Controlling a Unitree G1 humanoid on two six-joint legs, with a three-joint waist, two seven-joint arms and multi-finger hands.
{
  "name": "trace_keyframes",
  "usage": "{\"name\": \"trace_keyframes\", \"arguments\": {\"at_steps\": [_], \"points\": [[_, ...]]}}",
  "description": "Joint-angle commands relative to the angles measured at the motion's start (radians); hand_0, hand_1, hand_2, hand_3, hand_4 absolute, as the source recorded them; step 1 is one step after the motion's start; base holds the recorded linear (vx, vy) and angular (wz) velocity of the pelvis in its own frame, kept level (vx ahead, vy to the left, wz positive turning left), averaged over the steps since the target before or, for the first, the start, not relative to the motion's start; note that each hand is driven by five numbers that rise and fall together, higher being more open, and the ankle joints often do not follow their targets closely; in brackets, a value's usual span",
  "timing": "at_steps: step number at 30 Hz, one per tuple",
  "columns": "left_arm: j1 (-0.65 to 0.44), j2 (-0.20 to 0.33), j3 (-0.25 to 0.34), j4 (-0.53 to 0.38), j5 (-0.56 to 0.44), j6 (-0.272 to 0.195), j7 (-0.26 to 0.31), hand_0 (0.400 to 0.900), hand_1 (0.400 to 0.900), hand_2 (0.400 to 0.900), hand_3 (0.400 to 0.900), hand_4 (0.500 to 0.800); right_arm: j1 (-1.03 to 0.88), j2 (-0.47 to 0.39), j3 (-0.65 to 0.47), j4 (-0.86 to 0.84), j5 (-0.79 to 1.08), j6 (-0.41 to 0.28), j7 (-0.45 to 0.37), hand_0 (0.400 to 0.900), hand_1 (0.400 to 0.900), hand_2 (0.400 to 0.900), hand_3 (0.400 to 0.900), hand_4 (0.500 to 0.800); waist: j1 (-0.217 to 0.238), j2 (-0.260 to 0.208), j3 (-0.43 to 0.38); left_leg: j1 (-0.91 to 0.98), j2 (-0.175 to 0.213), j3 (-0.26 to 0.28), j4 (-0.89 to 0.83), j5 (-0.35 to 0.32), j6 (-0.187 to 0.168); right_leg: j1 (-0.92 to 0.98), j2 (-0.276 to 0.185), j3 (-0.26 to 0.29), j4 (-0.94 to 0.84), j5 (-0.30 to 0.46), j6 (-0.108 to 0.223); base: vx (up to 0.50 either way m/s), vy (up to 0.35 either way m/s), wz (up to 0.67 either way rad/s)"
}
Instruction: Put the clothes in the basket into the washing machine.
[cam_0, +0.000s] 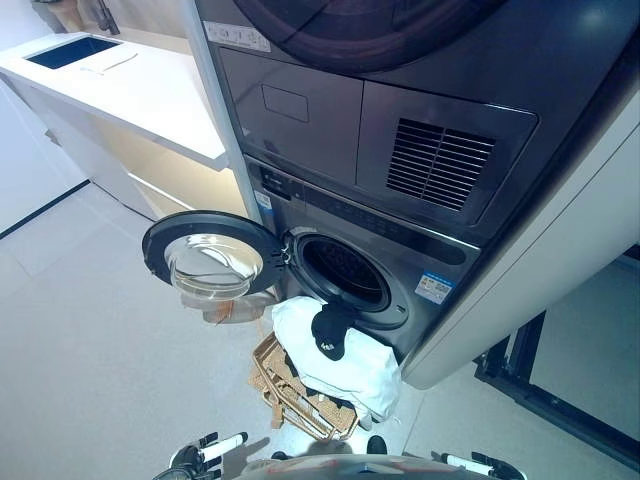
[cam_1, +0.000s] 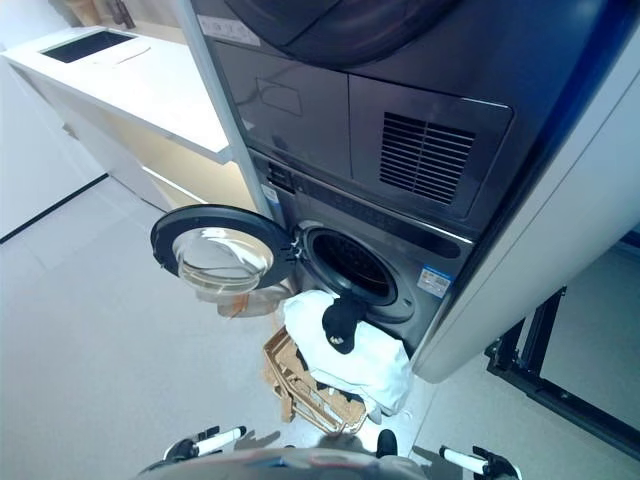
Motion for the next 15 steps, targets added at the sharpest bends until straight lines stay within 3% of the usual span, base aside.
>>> {"name": "trace_keyframes", "arguments": {"at_steps": [1, 6, 8, 10, 11, 14, 15], "points": [[-0.046, 0.061, -0.005, 0.005, 0.015, -0.030, 0.020, 0.900, 0.900, 0.900, 0.900, 0.800, -0.037, 0.000, 0.001, -0.006, 0.030, -0.034, -0.022, 0.900, 0.900, 0.900, 0.900, 0.800, 0.001, -0.054, 0.001, -0.046, -0.023, -0.034, -0.008, 0.028, -0.020, 0.043, -0.024, -0.023, 0.101, -0.099, 0.058, -0.02, -0.077, 0.14], [-0.056, 0.065, -0.001, 0.001, 0.001, -0.029, 0.021, 0.900, 0.900, 0.900, 0.900, 0.800, -0.045, -0.004, 0.002, -0.010, 0.037, -0.036, -0.021, 0.900, 0.900, 0.900, 0.900, 0.800, 0.004, -0.051, 0.017, -0.062, -0.004, -0.040, 0.004, 0.054, -0.031, 0.033, -0.002, -0.029, 0.129, -0.120, 0.042, -0.03, -0.096, 0.15], [-0.059, 0.063, 0.000, 0.001, -0.008, -0.031, 0.022, 0.900, 0.900, 0.900, 0.900, 0.800, -0.045, -0.012, 0.001, -0.013, 0.039, -0.040, -0.018, 0.900, 0.900, 0.900, 0.900, 0.800, 0.005, -0.058, 0.036, -0.115, -0.003, -0.057, 0.097, 0.043, -0.039, 0.023, 0.004, -0.025, 0.158, -0.131, 0.031, -0.05, -0.142, 0.14], [-0.058, 0.064, 0.000, 0.002, -0.008, -0.031, 0.021, 0.900, 0.900, 0.900, 0.900, 0.800, -0.044, -0.016, -0.001, -0.013, 0.037, -0.040, -0.016, 0.900, 0.900, 0.900, 0.900, 0.800, 0.006, -0.064, 0.042, -0.140, -0.009, -0.065, 0.145, 0.034, -0.043, 0.016, 0.003, -0.024, 0.170, -0.132, 0.028, -0.03, -0.120, 0.06], [-0.063, 0.061, -0.001, 0.000, -0.016, -0.031, 0.023, 0.900, 0.900, 0.900, 0.900, 0.800, -0.047, -0.024, -0.001, -0.018, 0.036, -0.041, -0.017, 0.900, 0.900, 0.900, 0.900, 0.800, 0.016, -0.076, 0.061, -0.180, -0.038, -0.091, 0.218, 0.025, -0.052, 0.009, -0.002, -0.021, 0.180, -0.129, 0.022, -0.03, -0.103, 0.06], [-0.064, 0.057, 0.002, 0.006, -0.020, -0.031, 0.021, 0.900, 0.900, 0.900, 0.900, 0.800, -0.046, -0.033, -0.008, -0.018, 0.039, -0.043, -0.019, 0.900, 0.900, 0.900, 0.900, 0.800, 0.014, -0.084, 0.066, -0.221, -0.049, -0.088, 0.249, 0.023, -0.051, 0.004, -0.009, -0.025, 0.183, -0.133, 0.021, -0.01, -0.099, 0.16], [-0.063, 0.056, 0.002, 0.007, -0.021, -0.029, 0.022, 0.900, 0.900, 0.900, 0.900, 0.800, -0.043, -0.034, -0.012, -0.018, 0.041, -0.042, -0.021, 0.900, 0.900, 0.900, 0.900, 0.800, 0.011, -0.082, 0.064, -0.237, -0.031, -0.064, 0.218, 0.039, -0.043, 0.009, -0.010, -0.033, 0.180, -0.137, 0.022, 0.05, -0.022, 0.08]]}}
